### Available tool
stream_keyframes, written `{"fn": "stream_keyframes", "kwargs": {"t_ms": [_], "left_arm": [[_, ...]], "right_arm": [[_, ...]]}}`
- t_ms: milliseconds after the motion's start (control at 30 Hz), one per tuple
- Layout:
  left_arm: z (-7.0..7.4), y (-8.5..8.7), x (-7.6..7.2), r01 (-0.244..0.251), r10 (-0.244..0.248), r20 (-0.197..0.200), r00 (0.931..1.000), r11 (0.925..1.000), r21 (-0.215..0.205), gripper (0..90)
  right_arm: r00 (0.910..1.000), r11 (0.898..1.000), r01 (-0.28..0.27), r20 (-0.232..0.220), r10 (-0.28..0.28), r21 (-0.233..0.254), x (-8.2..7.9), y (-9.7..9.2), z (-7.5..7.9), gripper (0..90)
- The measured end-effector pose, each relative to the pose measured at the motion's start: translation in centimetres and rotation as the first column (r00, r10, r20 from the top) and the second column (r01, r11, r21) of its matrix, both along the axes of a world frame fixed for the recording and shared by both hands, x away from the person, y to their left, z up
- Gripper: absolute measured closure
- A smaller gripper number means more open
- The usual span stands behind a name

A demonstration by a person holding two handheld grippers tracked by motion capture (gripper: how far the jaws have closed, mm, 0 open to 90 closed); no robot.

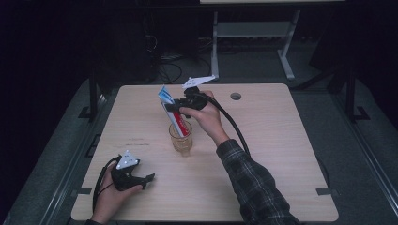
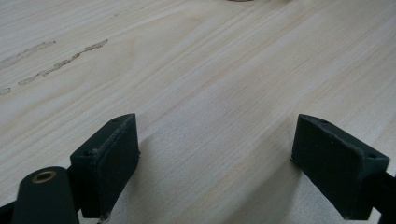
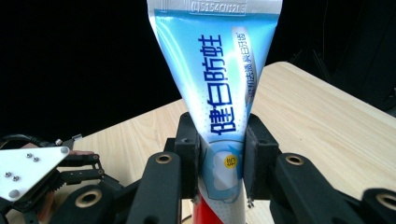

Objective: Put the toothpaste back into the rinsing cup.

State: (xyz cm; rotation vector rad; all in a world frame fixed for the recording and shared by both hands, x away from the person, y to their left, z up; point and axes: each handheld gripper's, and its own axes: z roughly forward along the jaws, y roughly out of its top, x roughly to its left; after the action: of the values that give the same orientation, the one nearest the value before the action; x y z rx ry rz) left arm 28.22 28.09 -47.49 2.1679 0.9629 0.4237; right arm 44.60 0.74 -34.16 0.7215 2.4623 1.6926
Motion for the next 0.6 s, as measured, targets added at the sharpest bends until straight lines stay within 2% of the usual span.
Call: {"fn": "stream_keyframes", "kwargs": {"t_ms": [600], "left_arm": [[0.0,0.0,0.0,-0.001,0.001,-0.001,1.0000,1.0000,-0.002,13.9]], "right_arm": [[0.9997,0.998,-0.014,-0.022,0.012,-0.055,-0.4,-0.2,-2.3,70.6]]}}
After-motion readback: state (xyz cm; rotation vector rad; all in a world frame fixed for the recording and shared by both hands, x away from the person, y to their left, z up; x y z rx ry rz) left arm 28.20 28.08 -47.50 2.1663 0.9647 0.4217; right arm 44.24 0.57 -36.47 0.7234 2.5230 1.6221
